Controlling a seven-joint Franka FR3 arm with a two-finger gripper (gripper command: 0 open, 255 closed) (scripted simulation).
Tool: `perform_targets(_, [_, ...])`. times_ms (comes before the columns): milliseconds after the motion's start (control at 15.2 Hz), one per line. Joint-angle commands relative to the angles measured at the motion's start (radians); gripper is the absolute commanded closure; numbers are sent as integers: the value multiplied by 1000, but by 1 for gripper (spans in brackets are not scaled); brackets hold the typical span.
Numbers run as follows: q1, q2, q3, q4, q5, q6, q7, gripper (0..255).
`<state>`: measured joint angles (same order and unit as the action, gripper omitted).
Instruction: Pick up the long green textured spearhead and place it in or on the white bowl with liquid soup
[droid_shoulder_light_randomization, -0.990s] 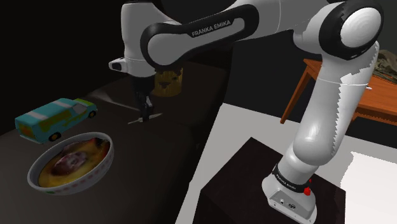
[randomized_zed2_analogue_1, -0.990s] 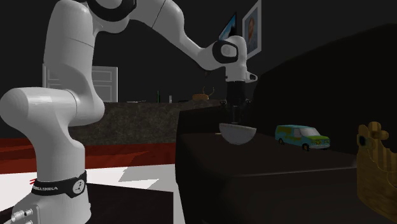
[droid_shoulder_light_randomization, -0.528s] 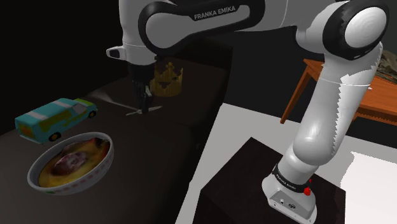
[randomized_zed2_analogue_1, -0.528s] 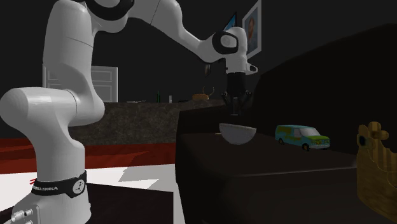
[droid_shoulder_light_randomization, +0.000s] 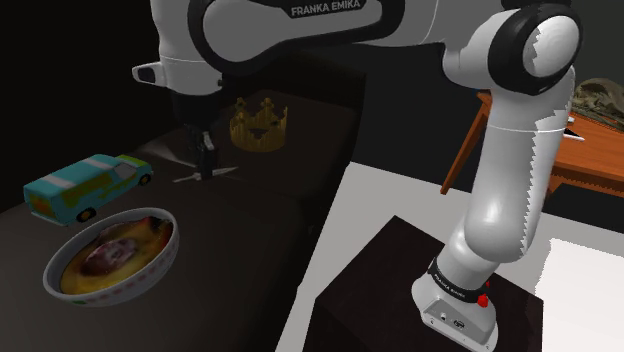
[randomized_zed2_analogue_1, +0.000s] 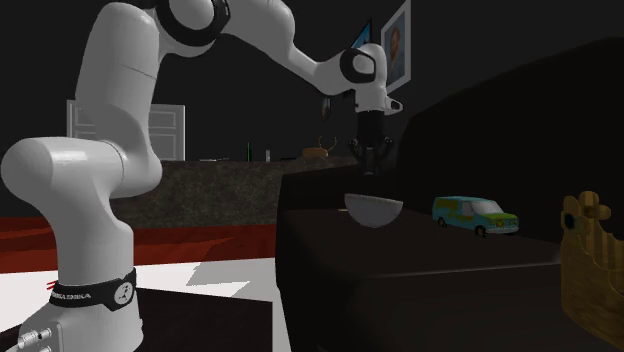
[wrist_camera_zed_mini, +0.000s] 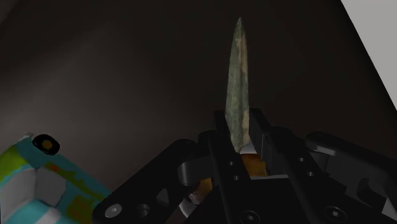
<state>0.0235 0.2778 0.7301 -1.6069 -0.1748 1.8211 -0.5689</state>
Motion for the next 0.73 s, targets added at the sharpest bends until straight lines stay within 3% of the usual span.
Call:
perform_targets(0, [68,83,2,110,-55,-48,62,255])
perform_targets(330, [254,273,-21,383,-162,-156,165,255])
perform_targets(528, [395,411,-50,620,-225,-252,198,255])
perform_targets(594, [454,470,-65,729,-247,-296,200,255])
perform_targets(660, [597,619,-106,1031,-296,-418,178,255])
